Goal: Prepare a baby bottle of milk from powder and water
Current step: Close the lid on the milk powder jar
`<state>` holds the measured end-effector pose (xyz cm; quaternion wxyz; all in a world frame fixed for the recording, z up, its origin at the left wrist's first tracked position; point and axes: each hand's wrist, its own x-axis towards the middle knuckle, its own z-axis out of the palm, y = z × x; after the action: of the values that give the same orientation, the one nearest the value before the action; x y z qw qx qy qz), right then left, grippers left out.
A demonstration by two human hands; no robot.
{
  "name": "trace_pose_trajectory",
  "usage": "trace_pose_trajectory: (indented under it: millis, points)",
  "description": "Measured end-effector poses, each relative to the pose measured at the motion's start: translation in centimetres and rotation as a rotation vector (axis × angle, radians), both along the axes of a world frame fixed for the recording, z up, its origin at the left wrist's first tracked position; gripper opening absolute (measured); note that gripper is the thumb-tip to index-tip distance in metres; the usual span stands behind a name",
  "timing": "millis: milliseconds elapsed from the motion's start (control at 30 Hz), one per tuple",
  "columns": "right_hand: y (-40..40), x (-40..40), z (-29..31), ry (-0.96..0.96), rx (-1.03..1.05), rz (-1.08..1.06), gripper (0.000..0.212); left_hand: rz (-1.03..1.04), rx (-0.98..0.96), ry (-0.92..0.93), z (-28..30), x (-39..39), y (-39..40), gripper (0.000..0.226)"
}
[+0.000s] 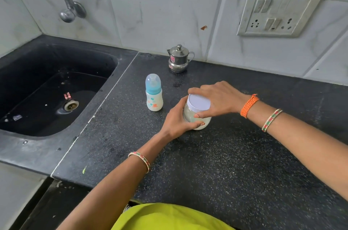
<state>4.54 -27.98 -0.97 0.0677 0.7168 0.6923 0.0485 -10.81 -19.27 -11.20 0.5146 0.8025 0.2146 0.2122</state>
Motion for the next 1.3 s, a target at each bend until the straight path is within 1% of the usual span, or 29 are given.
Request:
trace_pose_trajectory:
  millis: [133,233,300,367,433,500,567,600,667,733,767,900,1133,1300]
  points:
    - [-0.3,-0.2,-1.7,0.105,0.179,-0.104,0.075,0.13,0.012,-0.06,-0.6,0.3,-1.4,0.087]
    - [-0.6,-1.6,-3.1,0.115,0.335,-0.225,0.075,0.202,0.078,-0.066,-0.5,0.7,-2.4,0.084]
    - [-0.6,-2.5,-3.5,0.11,0.389,-0.327,0.075,0.207,0.105,-0.05,-0.4,0.8,-2.3,0.083]
    - [-0.7,-2.6,-3.2,0.128,0.364,-0.398,0.077,0.167,0.101,-0.041,-0.1,1.0,-1.7,0.085]
    - [-0.4,-1.7,-1.9,0.192,0.259,-0.444,0.077,0.066,0.017,-0.038,0.7,1.3,-0.8,0.088]
    - [0.2,0.0,0.0,0.272,0.136,-0.465,0.075,-0.069,-0.09,-0.051,1.2,1.5,0.2,0.096]
    - [0.6,1.9,1.9,0.399,0.095,-0.49,0.074,-0.116,-0.141,-0.023,1.3,1.4,1.1,0.104]
    - [0.7,2.8,2.6,0.476,0.119,-0.503,0.073,-0.086,-0.14,-0.004,1.2,1.3,1.6,0.103]
    - [1.2,4.9,3.6,0.617,0.196,-0.534,0.071,0.031,-0.136,-0.006,1.3,1.9,2.6,0.085]
    - [2.3,6.7,3.9,0.649,0.241,-0.569,0.072,0.135,-0.154,-0.037,2.2,3.2,3.4,0.064]
    - [3.2,7.7,4.0,0.644,0.251,-0.591,0.072,0.159,-0.181,-0.047,2.8,4.3,3.8,0.059]
    - [6.1,11.5,3.7,0.682,0.201,-0.583,0.072,0.201,-0.273,-0.092,4.0,7.9,5.0,0.055]
    - [9.8,15.7,2.5,0.742,0.055,-0.539,0.07,0.225,-0.3,-0.107,3.6,10.7,6.4,0.056]
    - [11.1,15.7,0.9,0.919,0.12,-0.594,0.065,0.196,-0.301,-0.109,4.2,11.8,6.4,0.053]
